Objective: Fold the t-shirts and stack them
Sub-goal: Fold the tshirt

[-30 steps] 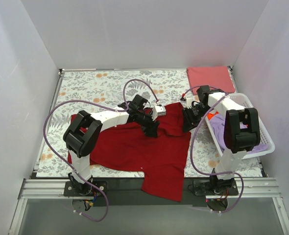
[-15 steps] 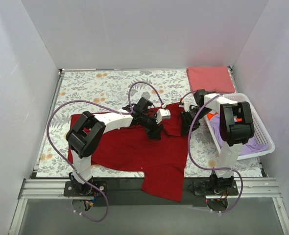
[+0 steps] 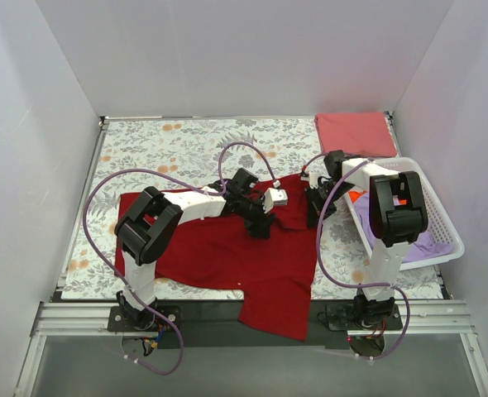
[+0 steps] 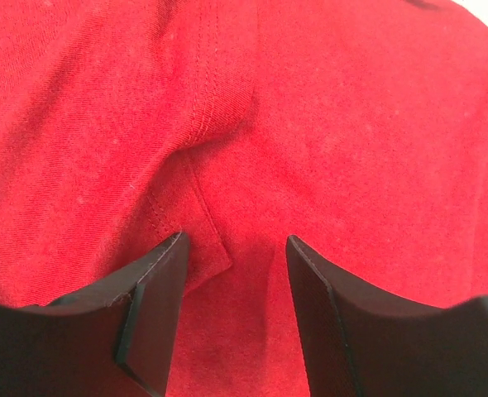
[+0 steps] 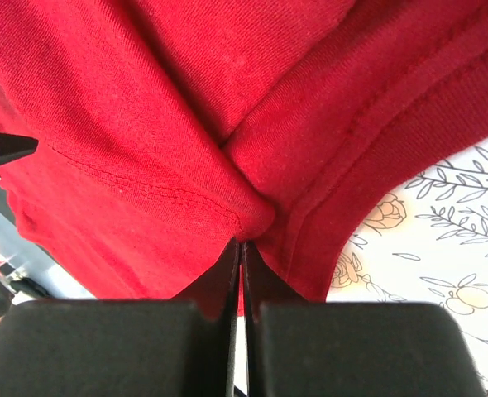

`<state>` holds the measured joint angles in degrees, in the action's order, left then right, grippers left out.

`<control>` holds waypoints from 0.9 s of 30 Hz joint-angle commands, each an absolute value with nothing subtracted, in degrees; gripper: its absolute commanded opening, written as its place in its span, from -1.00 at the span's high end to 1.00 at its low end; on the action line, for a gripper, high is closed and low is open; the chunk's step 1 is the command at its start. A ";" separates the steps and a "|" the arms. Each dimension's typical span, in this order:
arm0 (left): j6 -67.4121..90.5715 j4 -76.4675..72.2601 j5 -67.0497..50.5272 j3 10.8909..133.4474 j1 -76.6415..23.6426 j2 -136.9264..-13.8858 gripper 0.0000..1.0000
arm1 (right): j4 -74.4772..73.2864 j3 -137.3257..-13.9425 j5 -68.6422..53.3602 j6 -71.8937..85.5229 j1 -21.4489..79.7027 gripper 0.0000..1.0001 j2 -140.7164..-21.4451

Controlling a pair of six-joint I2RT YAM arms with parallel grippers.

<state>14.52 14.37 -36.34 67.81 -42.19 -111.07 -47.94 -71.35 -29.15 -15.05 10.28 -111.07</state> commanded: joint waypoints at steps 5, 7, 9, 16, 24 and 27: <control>13.18 12.66 -33.67 67.24 -42.54 -111.53 0.09 | -48.69 -71.46 -30.59 -15.20 10.63 0.97 -109.34; 13.36 12.39 -33.14 67.32 -42.54 -111.71 0.20 | -48.60 -71.54 -30.85 -15.29 10.63 0.97 -109.07; 13.01 12.48 -32.78 67.41 -42.54 -111.53 0.41 | -48.69 -71.54 -31.55 -15.47 10.55 0.97 -108.72; 12.22 12.22 -30.94 67.59 -42.54 -110.83 0.88 | -48.87 -71.54 -33.13 -15.64 10.72 0.97 -108.28; 11.95 9.50 -31.03 65.13 -42.54 -107.50 1.00 | -49.04 -71.54 -34.45 -16.08 10.63 0.97 -107.32; 12.04 9.49 -31.11 65.39 -42.54 -105.47 1.00 | -49.22 -71.54 -35.51 -16.43 10.55 0.97 -106.26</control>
